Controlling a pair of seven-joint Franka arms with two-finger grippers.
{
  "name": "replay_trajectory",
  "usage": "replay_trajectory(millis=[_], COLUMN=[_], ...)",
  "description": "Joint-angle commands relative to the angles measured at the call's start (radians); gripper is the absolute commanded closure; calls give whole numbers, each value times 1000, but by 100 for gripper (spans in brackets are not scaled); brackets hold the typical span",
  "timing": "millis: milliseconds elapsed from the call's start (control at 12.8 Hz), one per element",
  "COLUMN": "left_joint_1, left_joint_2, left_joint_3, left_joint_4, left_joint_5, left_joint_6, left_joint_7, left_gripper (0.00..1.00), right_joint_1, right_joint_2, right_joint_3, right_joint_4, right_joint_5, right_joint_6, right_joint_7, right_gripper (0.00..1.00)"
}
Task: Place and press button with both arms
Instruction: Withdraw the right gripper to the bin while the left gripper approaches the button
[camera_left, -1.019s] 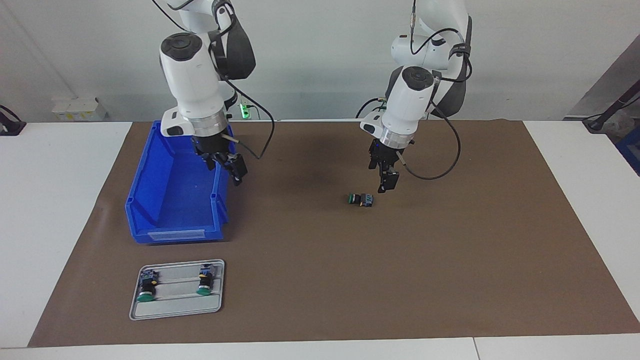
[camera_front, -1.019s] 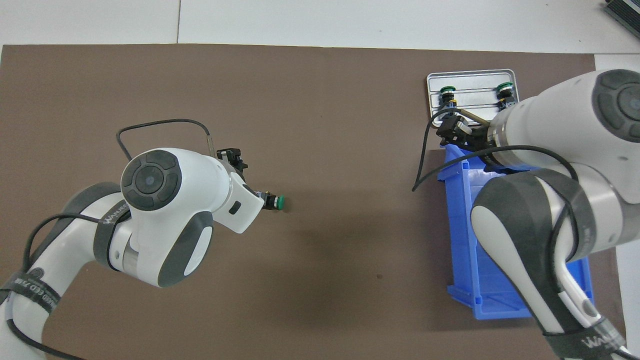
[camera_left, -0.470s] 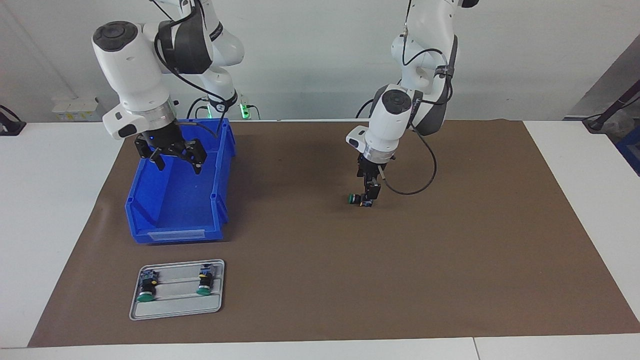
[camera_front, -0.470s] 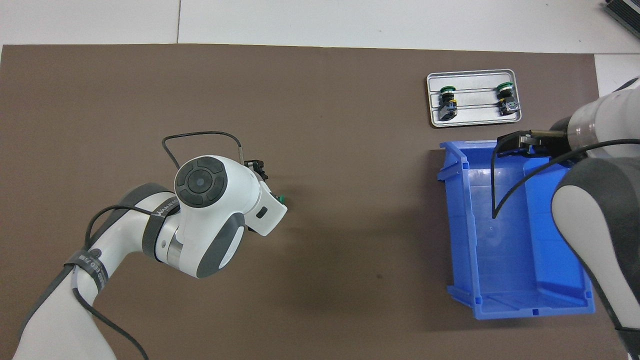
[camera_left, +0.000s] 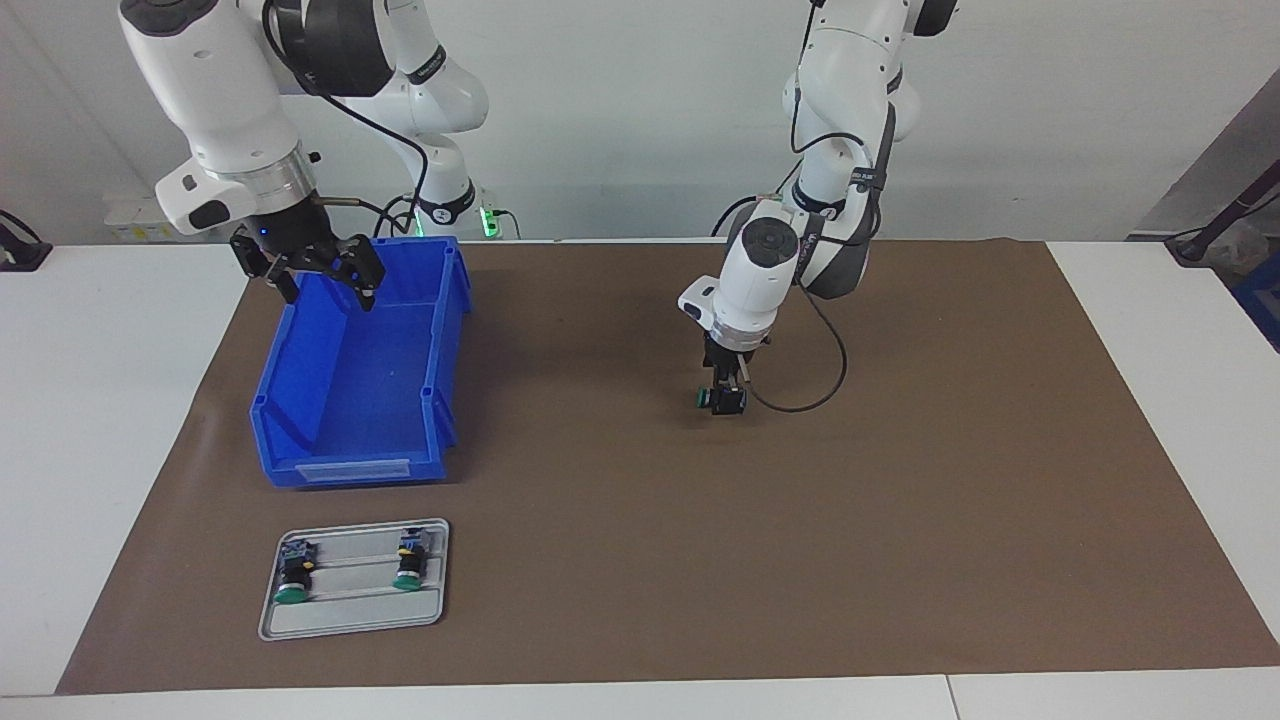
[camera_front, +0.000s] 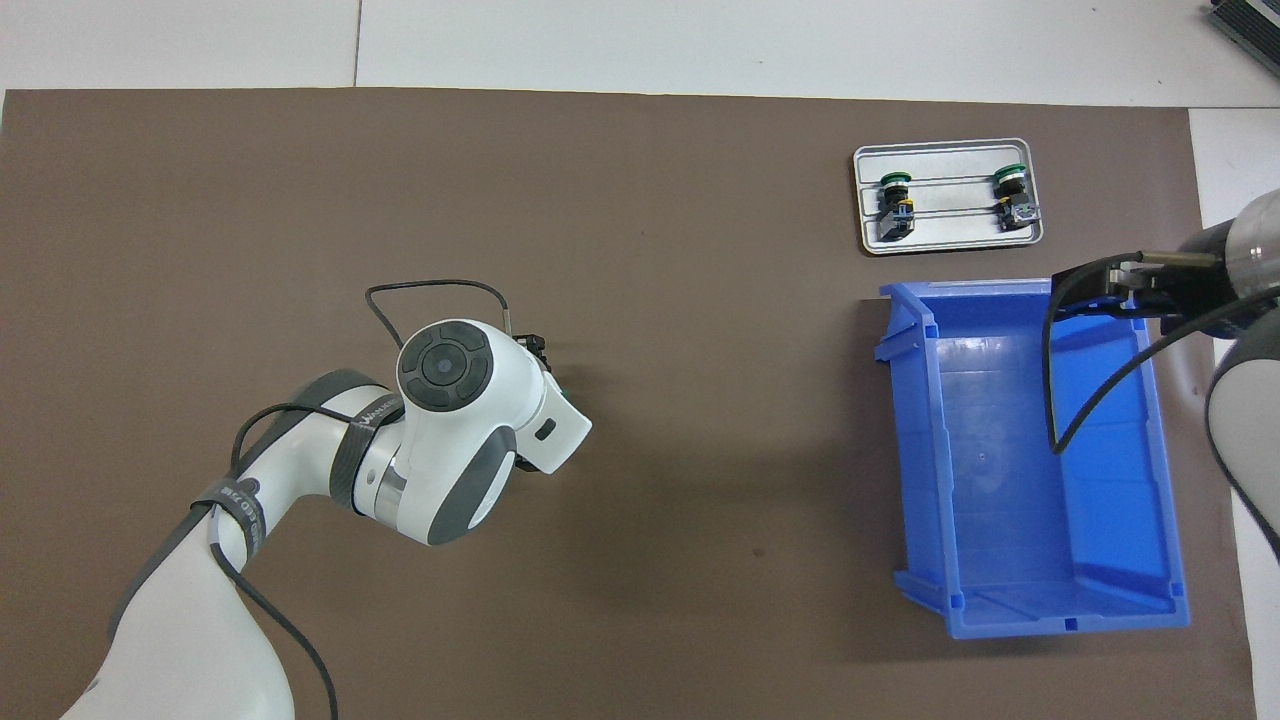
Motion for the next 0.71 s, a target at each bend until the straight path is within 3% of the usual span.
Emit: replay_trajectory(millis=[0, 235, 627], left_joint_1=[-19, -17, -20], left_joint_2=[-2, -6, -5], left_joint_3=[18, 18, 18], left_joint_4=[-16, -55, -58], left_joint_5=[2, 2, 2], left_joint_6=[51, 77, 87], left_joint_7=[6, 12, 30], left_gripper=[0, 0, 0], right_joint_1=[-11, -11, -18], right_joint_2=[-11, -40, -40], right_joint_3=[10, 10, 8], right_joint_4=[6, -45, -44], right_joint_5=[3, 3, 8], right_joint_6=[-36, -43, -33], right_joint_7=[-27, -25, -18], right_gripper=[0, 0, 0])
